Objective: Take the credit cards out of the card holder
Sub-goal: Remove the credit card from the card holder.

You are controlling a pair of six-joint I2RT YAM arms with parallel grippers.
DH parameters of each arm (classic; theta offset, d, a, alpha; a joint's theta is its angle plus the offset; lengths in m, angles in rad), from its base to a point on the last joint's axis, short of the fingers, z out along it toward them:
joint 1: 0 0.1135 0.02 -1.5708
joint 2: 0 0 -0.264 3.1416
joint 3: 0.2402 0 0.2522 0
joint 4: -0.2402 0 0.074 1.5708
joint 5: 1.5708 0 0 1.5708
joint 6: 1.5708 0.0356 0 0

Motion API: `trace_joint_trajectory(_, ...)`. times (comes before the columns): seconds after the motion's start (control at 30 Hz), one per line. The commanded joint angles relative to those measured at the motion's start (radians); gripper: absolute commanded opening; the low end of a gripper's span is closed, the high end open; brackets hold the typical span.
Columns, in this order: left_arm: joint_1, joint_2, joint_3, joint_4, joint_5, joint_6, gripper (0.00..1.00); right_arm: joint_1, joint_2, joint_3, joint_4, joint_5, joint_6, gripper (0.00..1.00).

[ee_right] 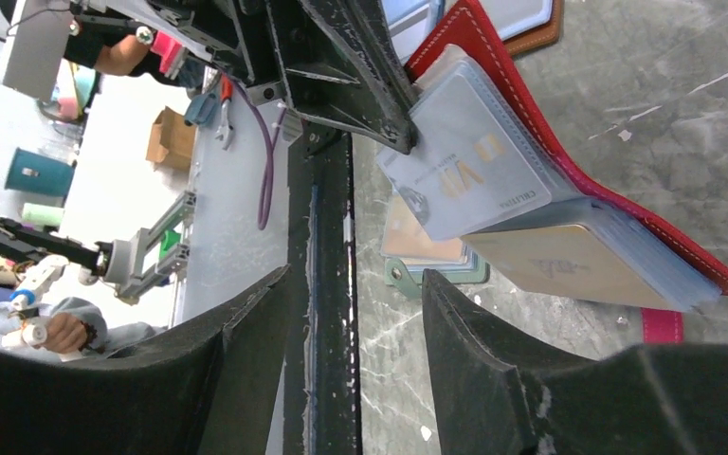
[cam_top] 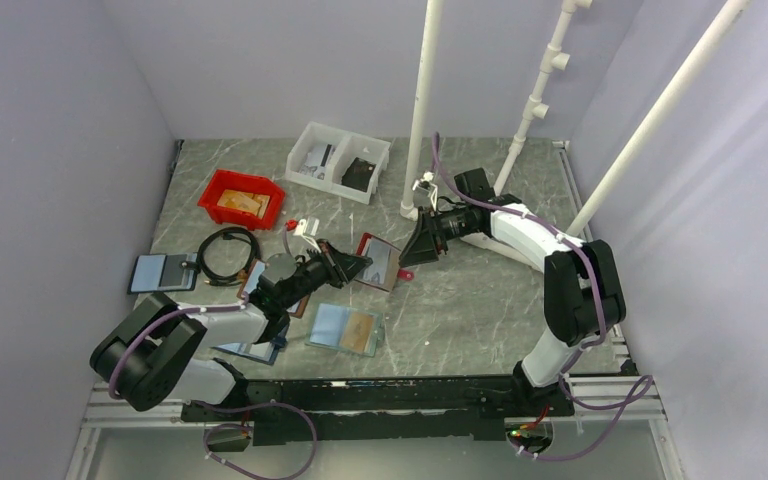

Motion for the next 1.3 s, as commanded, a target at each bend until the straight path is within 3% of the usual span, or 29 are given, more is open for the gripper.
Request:
trace_joint_trajectory(0.0,-0.005,-0.002,0.009,0.154,-0.018,-0.031,0.0,-0.003,0.027,-0.016,0.114,-0.04,0.095,0.54)
trace_joint_trajectory(0.5,-0.011,0.107,0.017,0.383,0.021,-0.14,0.0,-0.002,0.048,-0.051,0.231,-0.078,0.217,0.49)
trace_joint_trajectory(1.27,-0.028,0.13,0.059,0.434,0.072,-0.182,0.0,-0.002,0.056,-0.072,0.319,-0.099,0.313,0.47)
